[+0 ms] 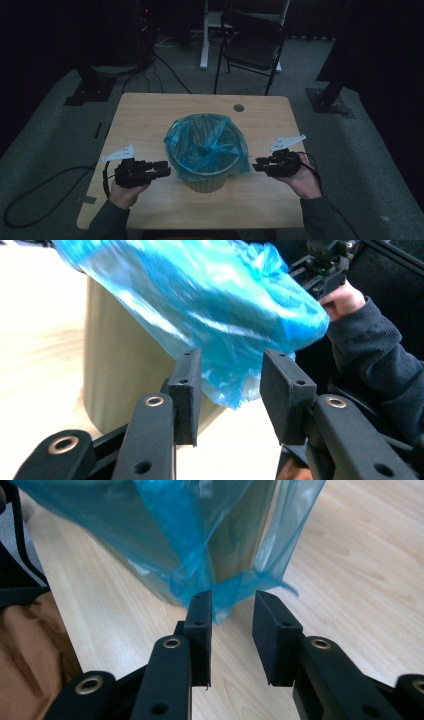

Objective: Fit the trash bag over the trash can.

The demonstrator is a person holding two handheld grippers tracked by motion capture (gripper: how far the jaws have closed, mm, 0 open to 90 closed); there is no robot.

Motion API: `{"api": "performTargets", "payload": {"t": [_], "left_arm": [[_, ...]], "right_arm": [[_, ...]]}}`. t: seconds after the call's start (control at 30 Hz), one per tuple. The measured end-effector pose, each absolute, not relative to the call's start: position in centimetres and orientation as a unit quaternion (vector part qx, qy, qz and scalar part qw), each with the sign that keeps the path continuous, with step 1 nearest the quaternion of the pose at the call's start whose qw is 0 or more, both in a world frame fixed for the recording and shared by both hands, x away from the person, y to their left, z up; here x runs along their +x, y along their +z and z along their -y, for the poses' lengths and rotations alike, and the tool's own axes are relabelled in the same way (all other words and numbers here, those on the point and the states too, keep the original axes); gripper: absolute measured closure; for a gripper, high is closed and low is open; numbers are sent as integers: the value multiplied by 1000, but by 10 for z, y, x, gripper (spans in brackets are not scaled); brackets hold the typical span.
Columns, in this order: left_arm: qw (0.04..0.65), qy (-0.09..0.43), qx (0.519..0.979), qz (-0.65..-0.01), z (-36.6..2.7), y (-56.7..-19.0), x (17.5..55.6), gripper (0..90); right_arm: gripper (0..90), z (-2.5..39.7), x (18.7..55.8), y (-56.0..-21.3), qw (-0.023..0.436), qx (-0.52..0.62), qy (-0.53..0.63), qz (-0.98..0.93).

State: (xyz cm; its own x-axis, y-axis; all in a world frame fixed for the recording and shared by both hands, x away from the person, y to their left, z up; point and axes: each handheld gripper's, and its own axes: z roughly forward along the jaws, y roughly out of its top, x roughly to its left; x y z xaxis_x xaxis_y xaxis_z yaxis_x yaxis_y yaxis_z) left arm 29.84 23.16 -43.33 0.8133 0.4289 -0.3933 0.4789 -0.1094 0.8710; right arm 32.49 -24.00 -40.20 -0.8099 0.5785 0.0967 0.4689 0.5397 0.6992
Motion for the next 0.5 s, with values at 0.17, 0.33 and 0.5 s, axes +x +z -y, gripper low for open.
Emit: {"api": "performTargets", "payload": {"t": [0.17,0.33,0.5], "left_arm": [[593,4,744,-306,-235,-420,302,580],[592,23,742,-313,-235,-409,308,552],[590,33,744,-313,-234,-402,312,543]], "right_arm": [[662,238,328,-392,84,295,384,-871],[650,235,330,-383,94,296,393,-865],[651,234,331,-378,101,297,399,-862]]}}
